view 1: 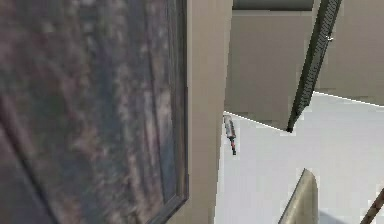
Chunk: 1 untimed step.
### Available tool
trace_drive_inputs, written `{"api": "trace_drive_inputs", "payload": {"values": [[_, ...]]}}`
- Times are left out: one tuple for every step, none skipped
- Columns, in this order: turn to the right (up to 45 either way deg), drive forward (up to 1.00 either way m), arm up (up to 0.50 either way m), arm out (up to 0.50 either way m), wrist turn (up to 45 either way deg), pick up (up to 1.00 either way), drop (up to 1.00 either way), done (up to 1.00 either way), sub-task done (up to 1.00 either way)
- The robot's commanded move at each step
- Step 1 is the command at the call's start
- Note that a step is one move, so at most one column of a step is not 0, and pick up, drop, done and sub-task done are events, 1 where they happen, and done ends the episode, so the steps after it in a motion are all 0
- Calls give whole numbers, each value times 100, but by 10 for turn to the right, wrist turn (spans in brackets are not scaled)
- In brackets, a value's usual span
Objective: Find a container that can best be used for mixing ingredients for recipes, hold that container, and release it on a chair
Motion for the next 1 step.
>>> {"api": "trace_drive_inputs", "payload": {"values": [[0, 0, 0, 0, 240, 0, 0, 0, 0]]}}
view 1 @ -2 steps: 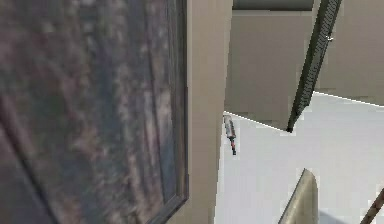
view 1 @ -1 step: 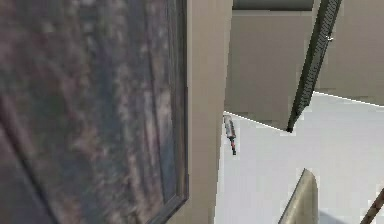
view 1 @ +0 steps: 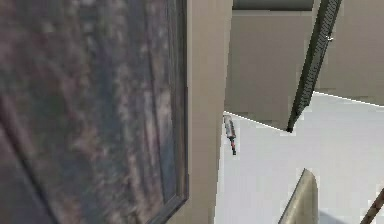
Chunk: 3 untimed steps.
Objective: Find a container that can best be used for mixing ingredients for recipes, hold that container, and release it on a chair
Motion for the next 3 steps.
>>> {"api": "trace_drive_inputs", "payload": {"values": [[0, 0, -28, 0, 0, 0, 0, 0, 0], [0, 0, 0, 0, 0, 100, 0, 0, 0], [0, 0, 10, 0, 0, 0, 0, 0, 0]]}}
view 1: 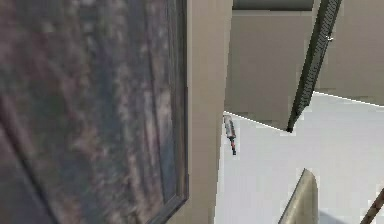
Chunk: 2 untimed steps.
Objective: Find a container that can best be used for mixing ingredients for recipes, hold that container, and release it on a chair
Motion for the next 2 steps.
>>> {"api": "trace_drive_inputs", "payload": {"values": [[0, 0, 18, 0, 0, 0, 0, 0, 0], [0, 0, 0, 0, -450, 0, 0, 0, 0]]}}
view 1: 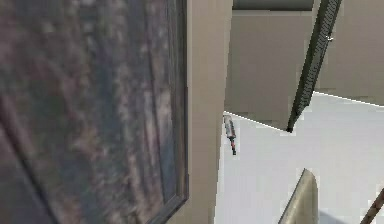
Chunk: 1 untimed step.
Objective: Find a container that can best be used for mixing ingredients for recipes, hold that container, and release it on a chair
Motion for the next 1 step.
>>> {"api": "trace_drive_inputs", "payload": {"values": [[0, 0, 0, 0, -450, 0, 0, 0, 0]]}}
